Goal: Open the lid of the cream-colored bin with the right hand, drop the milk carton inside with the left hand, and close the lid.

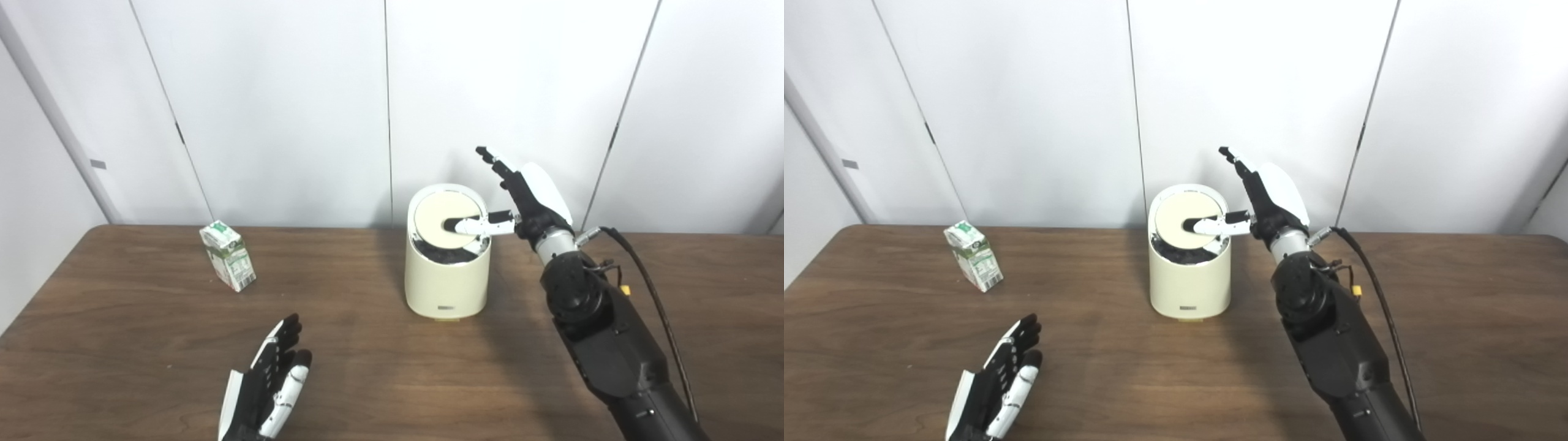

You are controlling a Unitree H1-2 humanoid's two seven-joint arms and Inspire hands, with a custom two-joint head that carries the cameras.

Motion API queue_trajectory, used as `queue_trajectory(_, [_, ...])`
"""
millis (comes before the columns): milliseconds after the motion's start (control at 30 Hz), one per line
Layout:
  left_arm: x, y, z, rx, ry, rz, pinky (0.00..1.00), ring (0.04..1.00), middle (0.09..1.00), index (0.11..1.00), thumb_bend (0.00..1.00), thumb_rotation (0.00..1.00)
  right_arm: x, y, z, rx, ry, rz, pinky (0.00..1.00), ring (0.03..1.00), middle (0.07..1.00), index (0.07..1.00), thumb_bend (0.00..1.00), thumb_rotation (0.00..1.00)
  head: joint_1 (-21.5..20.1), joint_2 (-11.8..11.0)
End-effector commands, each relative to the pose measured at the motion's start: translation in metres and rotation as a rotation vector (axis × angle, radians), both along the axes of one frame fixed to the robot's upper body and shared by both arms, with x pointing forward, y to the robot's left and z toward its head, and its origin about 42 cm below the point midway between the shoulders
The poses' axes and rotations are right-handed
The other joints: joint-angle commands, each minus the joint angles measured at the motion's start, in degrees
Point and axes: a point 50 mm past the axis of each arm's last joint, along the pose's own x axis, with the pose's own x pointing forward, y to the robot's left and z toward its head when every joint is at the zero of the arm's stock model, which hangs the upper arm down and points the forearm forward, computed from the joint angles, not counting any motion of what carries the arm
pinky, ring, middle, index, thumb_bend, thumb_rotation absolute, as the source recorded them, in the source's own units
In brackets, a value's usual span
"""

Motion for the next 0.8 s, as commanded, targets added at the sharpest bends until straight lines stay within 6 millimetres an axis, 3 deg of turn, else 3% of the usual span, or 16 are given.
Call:
queue_trajectory(0, [-0.006,-0.003,-0.005,-0.027,0.009,-0.005,0.86,0.887,0.896,0.931,0.58,0.72,0.005,0.000,0.027,-0.076,-0.076,0.011,0.84,0.918,0.922,0.917,0.87,0.31,0.1,0.1])
queue_trajectory(333, [-0.011,0.000,-0.002,-0.025,0.012,-0.004,0.85,0.891,0.905,0.942,0.60,0.74,0.000,0.003,0.023,-0.365,-0.091,0.004,0.97,0.979,0.931,0.933,0.91,0.25,0.4,1.3])
queue_trajectory(533, [-0.013,-0.001,0.000,-0.049,0.004,-0.017,0.86,0.888,0.906,0.940,0.60,0.71,0.000,0.004,0.025,-0.250,-0.039,0.018,0.97,0.981,0.929,0.932,0.89,0.25,0.4,1.8])
queue_trajectory(600, [-0.012,-0.001,0.000,-0.047,0.007,-0.020,0.86,0.889,0.906,0.939,0.60,0.71,0.001,0.001,0.029,-0.139,0.001,0.027,0.97,0.981,0.932,0.932,0.87,0.23,0.2,1.8])
queue_trajectory(767, [-0.009,-0.001,-0.002,-0.062,0.006,-0.029,0.86,0.883,0.902,0.942,0.60,0.71,0.005,-0.012,0.047,0.049,0.044,0.009,0.83,0.906,0.913,0.926,0.84,0.28,-0.3,1.5])
